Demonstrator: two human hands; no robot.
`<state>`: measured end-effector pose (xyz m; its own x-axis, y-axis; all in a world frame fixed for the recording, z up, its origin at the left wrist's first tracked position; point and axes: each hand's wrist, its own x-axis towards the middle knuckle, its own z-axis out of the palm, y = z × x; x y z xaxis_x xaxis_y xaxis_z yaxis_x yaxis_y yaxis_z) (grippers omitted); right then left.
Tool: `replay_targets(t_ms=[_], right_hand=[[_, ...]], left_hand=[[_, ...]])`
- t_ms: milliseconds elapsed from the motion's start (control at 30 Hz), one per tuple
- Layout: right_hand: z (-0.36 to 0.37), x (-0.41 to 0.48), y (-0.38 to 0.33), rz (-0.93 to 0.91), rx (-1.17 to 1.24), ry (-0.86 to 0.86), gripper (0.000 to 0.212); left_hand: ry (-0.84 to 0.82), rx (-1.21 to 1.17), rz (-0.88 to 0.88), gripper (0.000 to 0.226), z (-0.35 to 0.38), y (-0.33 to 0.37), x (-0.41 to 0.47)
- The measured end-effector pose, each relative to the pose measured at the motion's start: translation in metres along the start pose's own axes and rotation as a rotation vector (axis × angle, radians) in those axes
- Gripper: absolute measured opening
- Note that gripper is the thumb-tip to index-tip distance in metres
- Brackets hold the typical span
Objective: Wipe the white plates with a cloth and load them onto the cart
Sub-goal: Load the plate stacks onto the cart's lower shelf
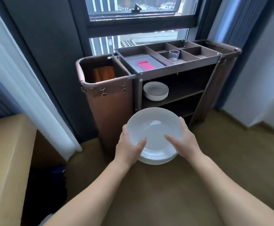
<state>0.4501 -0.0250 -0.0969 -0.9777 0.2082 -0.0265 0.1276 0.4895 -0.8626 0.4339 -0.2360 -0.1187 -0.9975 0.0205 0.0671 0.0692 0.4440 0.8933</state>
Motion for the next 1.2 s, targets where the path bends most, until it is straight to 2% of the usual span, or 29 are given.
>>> replay_targets(t_ms=[233, 567, 800, 933, 1000, 1033, 1133, 1200], right_hand=[[-0.069, 0.059, 0.054, 0.024, 0.032, 0.025, 0.091], [-0.142, 0.209, 0.125, -0.028, 0.031, -0.116, 0.093], [-0.138, 0.315, 0.149, -0.067, 0.029, -0.167, 0.065], [-0.121, 0.376, 0.165, -0.078, 0.069, -0.175, 0.064], [-0.114, 0.408, 0.169, -0.113, 0.063, -0.170, 0.056], [-0.109, 0.425, 0.171, -0.125, 0.059, -0.176, 0.058], [-0.093, 0.477, 0.182, -0.133, 0.092, -0.169, 0.083], [-0.084, 0.505, 0.188, -0.133, 0.121, -0.146, 0.076]], left_hand=[[-0.045, 0.012, 0.001, 0.056, 0.089, 0.033, 0.045], [0.081, 0.093, -0.106, 0.057, 0.214, 0.069, 0.138], [0.126, 0.126, -0.147, 0.059, 0.256, 0.055, 0.232], [0.166, 0.120, -0.149, 0.061, 0.277, 0.034, 0.287], [0.200, 0.129, -0.149, 0.066, 0.286, 0.024, 0.314], [0.218, 0.130, -0.157, 0.069, 0.291, 0.020, 0.328], [0.297, 0.121, -0.180, 0.066, 0.302, 0.006, 0.372], [0.336, 0.152, -0.192, 0.062, 0.309, -0.003, 0.398]])
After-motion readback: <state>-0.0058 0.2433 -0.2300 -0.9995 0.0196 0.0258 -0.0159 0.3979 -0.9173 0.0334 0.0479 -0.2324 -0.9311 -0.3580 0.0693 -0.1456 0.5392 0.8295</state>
